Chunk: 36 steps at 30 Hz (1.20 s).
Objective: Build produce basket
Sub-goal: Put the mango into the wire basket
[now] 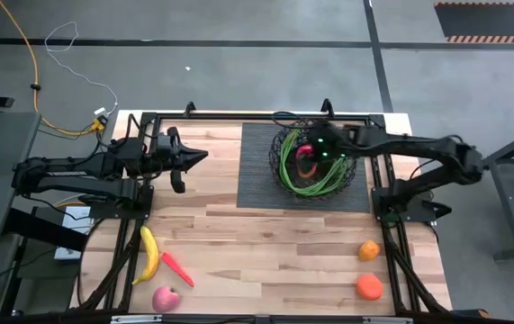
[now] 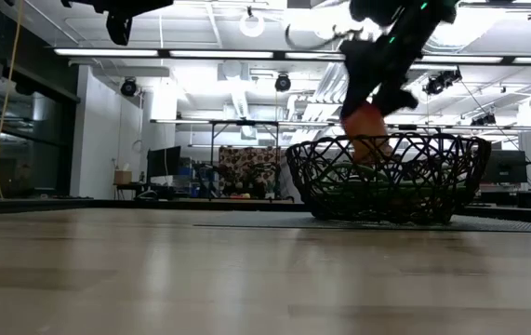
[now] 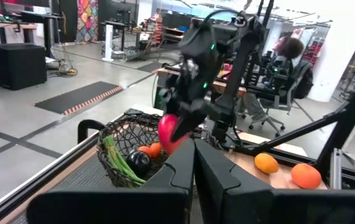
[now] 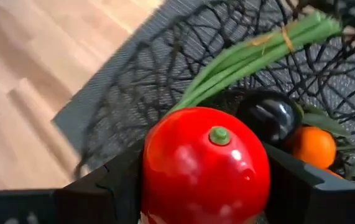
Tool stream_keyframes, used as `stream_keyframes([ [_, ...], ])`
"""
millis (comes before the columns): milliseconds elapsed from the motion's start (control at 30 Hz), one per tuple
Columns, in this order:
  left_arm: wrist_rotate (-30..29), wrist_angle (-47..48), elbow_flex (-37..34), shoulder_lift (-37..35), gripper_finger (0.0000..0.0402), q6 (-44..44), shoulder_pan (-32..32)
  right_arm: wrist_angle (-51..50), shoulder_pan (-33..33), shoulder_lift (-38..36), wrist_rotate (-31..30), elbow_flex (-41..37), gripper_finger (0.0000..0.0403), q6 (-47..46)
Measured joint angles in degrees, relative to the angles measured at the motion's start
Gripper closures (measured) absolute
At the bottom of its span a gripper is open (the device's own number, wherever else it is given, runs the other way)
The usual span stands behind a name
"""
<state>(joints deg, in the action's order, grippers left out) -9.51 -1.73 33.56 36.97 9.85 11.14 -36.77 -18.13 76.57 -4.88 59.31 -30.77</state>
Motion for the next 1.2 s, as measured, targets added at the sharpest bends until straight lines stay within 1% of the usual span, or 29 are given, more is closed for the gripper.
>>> stream_keyframes([
  [233, -0.3, 0.2, 0.0, 0.0, 0.0401, -1.5, 0.0, 3.7, -2.6, 8.8, 0.8, 0.0, 0.0166, -5.2],
  [567, -1.5, 0.2, 0.0, 0.0, 0.0401, -2.1, 0.1, 7.7, -3.3, 15.7, 0.1, 0.0, 0.0166, -8.4],
  [633, -1.5, 0.2, 0.0, 0.0, 0.0401, -2.4, 0.1, 8.6, -3.3, 16.4, -0.1, 0.1, 0.0166, -8.4],
  [800, -1.6, 0.2, 0.0, 0.0, 0.0401, -2.6, 0.1, 9.0, -3.2, 17.1, -2.8, 0.1, 0.0166, -10.9],
  [1100, -1.6, 0.2, 0.0, 0.0, 0.0401, -2.6, 0.1, 9.0, -3.2, 17.1, -3.2, 0.1, 0.0166, -10.6],
  [1200, -1.6, 0.2, 0.0, 0.0, 0.0401, -2.6, 0.1, 9.0, -3.3, 17.1, -3.3, 0.1, 0.0156, -10.7],
])
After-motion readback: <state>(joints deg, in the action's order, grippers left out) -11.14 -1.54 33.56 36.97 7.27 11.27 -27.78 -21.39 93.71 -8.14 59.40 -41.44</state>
